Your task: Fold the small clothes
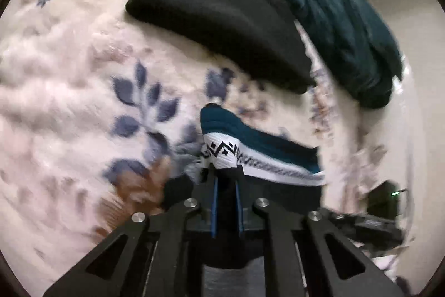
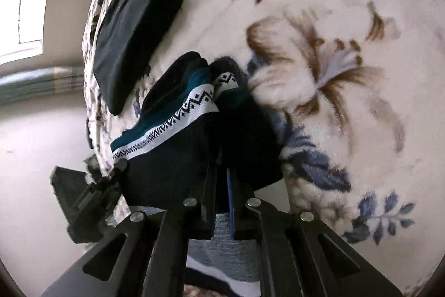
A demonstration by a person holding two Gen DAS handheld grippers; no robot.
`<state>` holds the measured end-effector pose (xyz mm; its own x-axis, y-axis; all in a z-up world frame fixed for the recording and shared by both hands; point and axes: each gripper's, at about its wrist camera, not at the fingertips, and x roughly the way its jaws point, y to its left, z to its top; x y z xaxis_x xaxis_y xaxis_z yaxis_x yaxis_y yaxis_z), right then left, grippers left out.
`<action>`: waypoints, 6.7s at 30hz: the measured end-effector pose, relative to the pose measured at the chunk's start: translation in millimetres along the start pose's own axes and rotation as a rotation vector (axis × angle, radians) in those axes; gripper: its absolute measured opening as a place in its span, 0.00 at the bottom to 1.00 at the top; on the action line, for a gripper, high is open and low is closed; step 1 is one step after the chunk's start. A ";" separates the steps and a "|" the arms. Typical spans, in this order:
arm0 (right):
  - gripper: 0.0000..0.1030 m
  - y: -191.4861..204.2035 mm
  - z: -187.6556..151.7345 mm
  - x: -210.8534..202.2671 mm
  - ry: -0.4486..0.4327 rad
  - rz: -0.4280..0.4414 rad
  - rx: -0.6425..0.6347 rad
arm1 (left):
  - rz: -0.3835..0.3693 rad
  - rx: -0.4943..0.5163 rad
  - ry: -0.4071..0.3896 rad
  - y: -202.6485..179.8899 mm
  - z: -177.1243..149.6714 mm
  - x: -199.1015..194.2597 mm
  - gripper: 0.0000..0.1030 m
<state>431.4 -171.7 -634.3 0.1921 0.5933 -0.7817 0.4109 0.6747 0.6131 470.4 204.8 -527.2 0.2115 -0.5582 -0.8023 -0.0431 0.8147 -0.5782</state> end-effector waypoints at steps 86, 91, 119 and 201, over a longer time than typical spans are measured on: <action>0.69 -10.3 -84.1 -40.8 0.191 -0.120 -0.228 | 0.393 -0.444 -0.200 -0.1 -200.3 -76.3 0.87; 0.20 -6.2 -69.2 -9.0 0.269 -0.187 -0.283 | 0.512 -0.572 -0.152 21.2 -259.4 -45.3 0.87; 0.57 65.7 57.5 43.7 0.163 -0.084 -0.313 | 0.500 -0.530 -0.419 7.7 -193.8 -98.5 1.00; 0.23 116.6 44.5 -17.8 0.099 0.192 -0.347 | -0.069 -0.042 -0.289 -51.4 36.3 -92.6 0.20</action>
<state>515.6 -123.1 -554.0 0.1430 0.7509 -0.6447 0.0480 0.6454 0.7623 488.5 220.4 -417.9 0.4839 -0.5396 -0.6889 -0.0584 0.7656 -0.6407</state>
